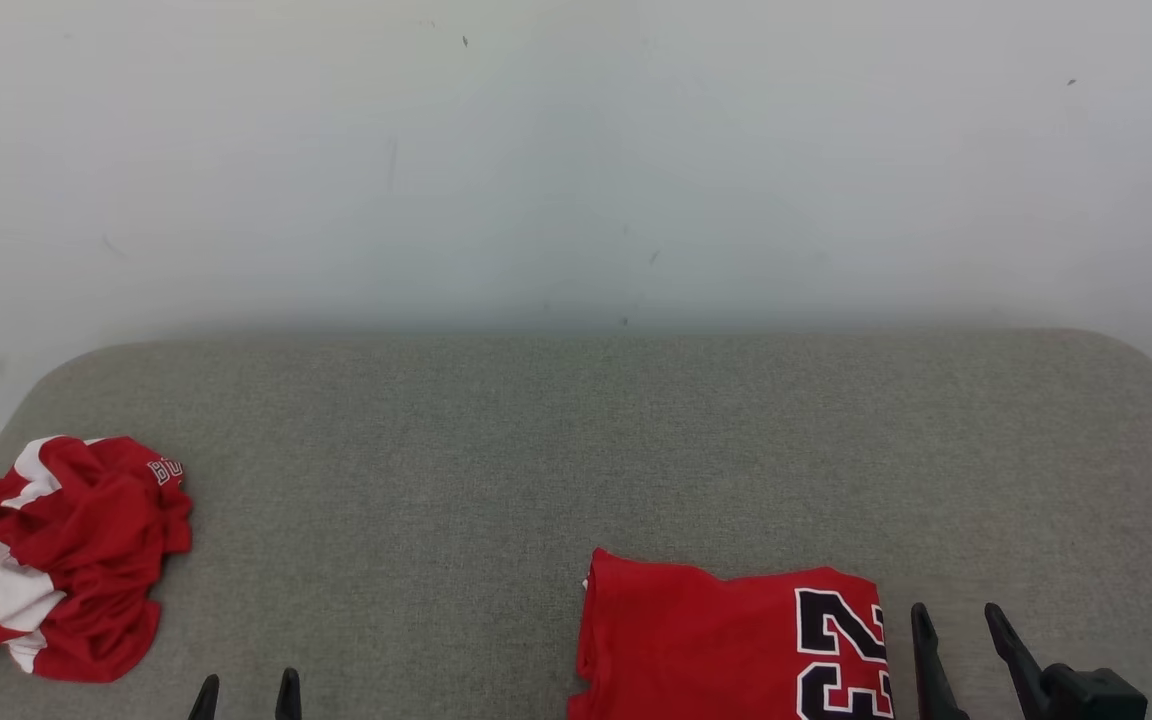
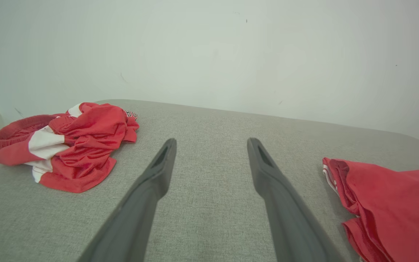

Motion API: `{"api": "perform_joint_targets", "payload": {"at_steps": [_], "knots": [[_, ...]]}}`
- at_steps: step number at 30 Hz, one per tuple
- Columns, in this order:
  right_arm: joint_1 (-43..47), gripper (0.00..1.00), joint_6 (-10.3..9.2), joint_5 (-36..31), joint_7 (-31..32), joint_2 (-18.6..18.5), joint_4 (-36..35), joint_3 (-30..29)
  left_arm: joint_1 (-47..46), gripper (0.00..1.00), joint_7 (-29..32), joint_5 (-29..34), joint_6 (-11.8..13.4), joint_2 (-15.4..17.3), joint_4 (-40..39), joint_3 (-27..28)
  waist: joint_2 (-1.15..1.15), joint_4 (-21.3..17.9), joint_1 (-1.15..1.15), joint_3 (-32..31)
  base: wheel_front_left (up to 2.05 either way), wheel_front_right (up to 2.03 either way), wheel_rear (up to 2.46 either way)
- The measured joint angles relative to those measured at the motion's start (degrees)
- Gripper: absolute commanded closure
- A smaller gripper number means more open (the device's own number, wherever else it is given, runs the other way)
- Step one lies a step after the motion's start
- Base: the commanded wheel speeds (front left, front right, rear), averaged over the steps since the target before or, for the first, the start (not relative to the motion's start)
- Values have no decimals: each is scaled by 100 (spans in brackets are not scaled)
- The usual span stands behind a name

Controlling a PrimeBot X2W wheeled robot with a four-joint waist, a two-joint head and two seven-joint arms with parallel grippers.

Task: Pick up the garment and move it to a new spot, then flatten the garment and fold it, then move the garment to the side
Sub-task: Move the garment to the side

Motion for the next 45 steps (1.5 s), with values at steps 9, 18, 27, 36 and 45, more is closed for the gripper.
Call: {"api": "perform_joint_targets", "payload": {"at_steps": [9, 18, 27, 36, 45], "knots": [[11, 0, 0, -18, 165, 11, -121, 62, 1, 0, 0, 85, -26, -47, 25, 62, 0, 41, 0, 49, 0, 0, 0], [10, 0, 0, 361, 2635, 44, -630, -182, 8, 0, 0, 99, -58, -97, -8, 125, 0, 96, 0, 138, 0, 0, 0], [83, 0, -9, 446, 4444, 63, -1161, -572, -7, 0, 0, 166, -75, -113, -80, -34, 0, 297, 0, 362, 0, 0, 0], [-185, 0, -9, 431, 4548, 64, -797, -600, -241, 0, 0, 219, -80, -113, -132, -198, 1, 560, 2, 772, 0, 0, 0], [-495, 25, -9, 333, 4797, 38, -370, -669, -423, 0, 0, 246, -81, -100, -166, -288, 0, 782, 1, 1187, 0, 0, 0]]}}
